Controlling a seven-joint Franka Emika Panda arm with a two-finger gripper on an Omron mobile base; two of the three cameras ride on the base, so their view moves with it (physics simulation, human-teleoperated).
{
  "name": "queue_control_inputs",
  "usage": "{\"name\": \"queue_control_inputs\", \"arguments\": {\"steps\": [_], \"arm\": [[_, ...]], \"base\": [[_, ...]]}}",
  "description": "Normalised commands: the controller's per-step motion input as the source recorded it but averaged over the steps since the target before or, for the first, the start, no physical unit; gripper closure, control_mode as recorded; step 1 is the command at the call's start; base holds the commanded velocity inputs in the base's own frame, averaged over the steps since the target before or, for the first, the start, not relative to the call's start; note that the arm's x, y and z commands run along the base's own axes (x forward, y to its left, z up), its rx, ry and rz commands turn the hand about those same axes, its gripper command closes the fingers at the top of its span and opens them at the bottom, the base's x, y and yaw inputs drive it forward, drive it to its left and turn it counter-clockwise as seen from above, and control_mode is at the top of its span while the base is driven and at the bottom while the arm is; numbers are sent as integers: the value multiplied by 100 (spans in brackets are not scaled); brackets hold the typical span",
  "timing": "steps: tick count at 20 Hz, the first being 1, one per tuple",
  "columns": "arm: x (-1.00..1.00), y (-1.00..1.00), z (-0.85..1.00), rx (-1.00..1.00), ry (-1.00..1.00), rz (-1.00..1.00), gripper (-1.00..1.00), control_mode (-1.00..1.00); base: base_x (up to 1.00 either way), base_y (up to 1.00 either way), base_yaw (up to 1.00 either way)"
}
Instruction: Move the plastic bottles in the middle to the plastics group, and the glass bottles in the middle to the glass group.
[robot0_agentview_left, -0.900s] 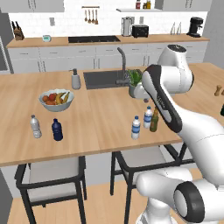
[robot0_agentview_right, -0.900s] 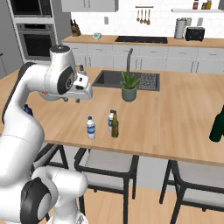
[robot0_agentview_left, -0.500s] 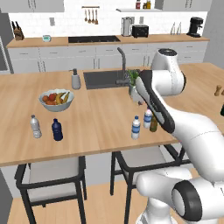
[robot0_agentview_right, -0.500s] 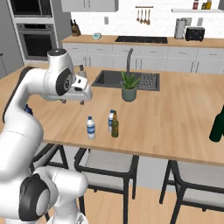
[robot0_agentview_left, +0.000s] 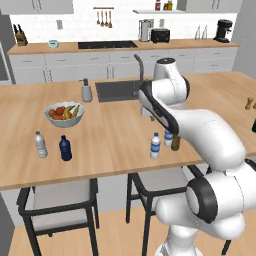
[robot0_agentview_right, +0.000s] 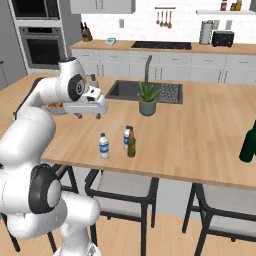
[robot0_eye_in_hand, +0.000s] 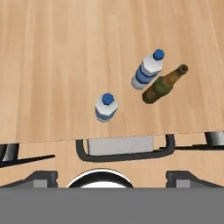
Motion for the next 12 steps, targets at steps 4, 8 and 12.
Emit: {"name": "queue_control_inputs", "arguments": {"steps": [4, 8, 12], "arm": [[100, 0, -34, 0, 11, 0, -100, -100], [67, 2, -40, 0, 0, 0, -100, -100], [55, 9, -39, 0, 0, 0, -100, -100]], "base": [[0, 0, 0], [0, 0, 0], [0, 0, 0]]}}
